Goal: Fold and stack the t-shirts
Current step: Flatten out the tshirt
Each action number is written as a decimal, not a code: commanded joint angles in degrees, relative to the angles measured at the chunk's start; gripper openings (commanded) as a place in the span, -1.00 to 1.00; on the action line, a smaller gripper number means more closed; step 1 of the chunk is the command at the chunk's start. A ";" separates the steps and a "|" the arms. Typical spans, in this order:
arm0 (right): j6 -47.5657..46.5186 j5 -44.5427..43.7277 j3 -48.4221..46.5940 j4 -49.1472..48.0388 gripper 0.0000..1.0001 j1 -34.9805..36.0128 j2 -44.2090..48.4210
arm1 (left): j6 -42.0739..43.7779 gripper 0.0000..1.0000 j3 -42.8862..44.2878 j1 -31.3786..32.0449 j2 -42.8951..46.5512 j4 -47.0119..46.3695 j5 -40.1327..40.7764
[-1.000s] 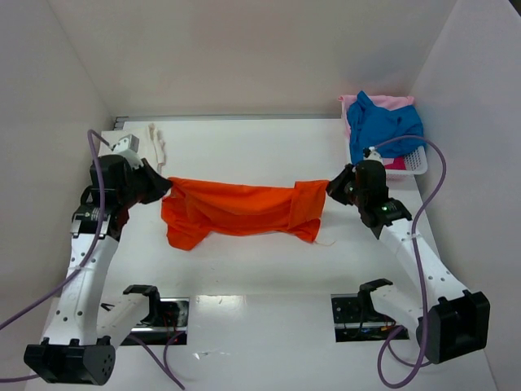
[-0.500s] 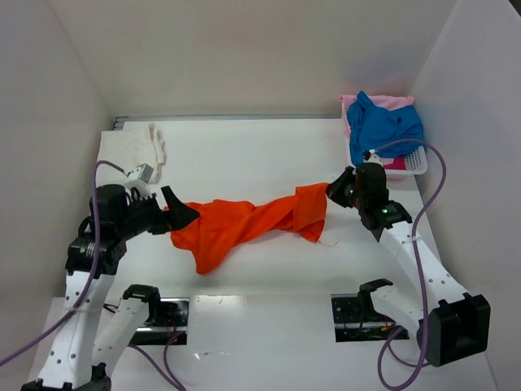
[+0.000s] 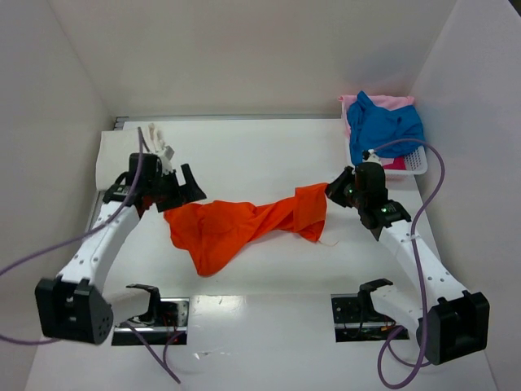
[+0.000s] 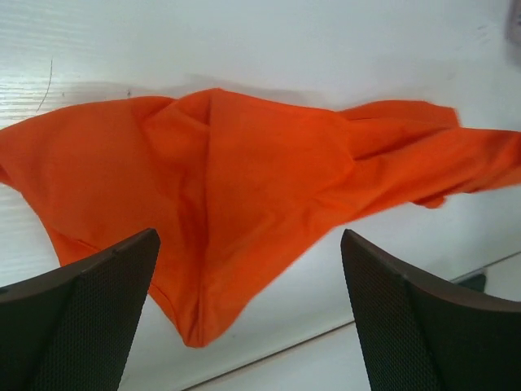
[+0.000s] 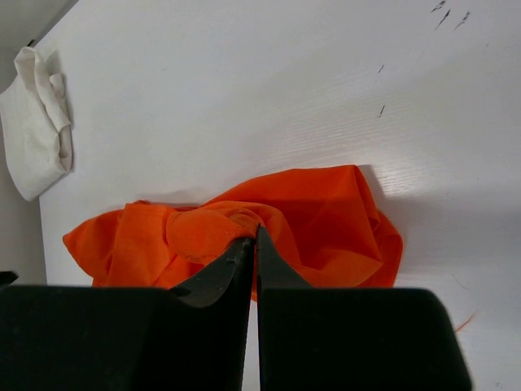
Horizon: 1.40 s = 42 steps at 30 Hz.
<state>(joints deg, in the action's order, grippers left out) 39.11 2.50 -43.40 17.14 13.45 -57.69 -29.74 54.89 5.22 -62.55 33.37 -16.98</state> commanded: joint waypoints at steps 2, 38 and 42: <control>-0.70 -0.31 -0.64 -2.90 -0.84 -0.45 0.56 | 3.54 1.00 1.00 1.93 -8.13 -5.17 0.81; -0.70 -1.98 0.95 -2.90 -0.84 -0.45 1.09 | 2.49 -0.23 1.62 8.23 -28.28 -10.87 4.41; -0.70 -1.98 0.95 -2.90 -0.84 -0.45 1.62 | 2.49 -0.27 1.62 8.23 -28.42 -10.87 3.79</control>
<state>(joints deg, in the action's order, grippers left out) 39.11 1.85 -42.70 17.12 13.45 -57.52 -28.30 54.87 13.43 -90.34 23.59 -13.10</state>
